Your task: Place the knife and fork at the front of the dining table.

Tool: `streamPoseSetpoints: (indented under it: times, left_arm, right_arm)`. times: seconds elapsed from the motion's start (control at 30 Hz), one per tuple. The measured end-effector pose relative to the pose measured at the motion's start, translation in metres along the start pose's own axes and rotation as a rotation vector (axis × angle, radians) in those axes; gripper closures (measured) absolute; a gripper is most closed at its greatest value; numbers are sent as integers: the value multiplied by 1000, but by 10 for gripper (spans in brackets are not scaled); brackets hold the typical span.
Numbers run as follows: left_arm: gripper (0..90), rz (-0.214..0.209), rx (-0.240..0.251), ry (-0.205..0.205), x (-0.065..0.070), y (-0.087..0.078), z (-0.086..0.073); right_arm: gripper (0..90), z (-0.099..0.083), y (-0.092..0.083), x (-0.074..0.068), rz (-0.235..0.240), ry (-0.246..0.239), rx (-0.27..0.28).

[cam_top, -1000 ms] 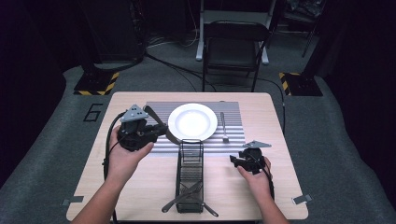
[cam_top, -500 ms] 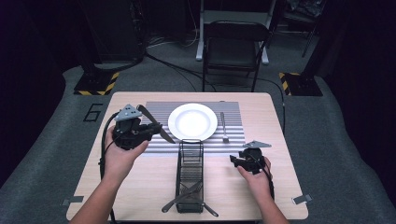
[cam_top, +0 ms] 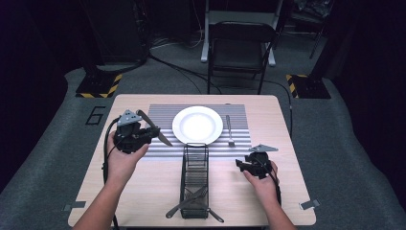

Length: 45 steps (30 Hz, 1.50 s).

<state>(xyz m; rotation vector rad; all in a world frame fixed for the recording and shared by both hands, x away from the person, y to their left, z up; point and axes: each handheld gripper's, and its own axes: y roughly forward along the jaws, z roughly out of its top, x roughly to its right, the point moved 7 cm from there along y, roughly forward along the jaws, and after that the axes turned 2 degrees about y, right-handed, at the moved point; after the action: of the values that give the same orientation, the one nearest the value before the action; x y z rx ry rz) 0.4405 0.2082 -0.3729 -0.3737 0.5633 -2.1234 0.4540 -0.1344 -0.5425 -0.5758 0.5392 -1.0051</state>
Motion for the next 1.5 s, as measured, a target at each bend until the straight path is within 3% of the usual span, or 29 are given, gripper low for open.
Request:
streamPoseSetpoints:
  times: [0.4,0.7,1.17,1.5]
  left_arm:
    - [821,70,-6,-36,-27,18,-25]
    - [821,93,-29,-65,-42,28,-44]
    - [821,131,-90,-59,-55,39,-70]
    - [821,133,-115,-65,-58,43,-77]
  right_arm:
    - [513,0,1,0,1,-5,-1]
    - [513,-1,1,-1,0,-2,-2]
    - [513,-1,2,-1,0,-3,-3]
    - [513,-1,2,-1,-1,-5,-2]
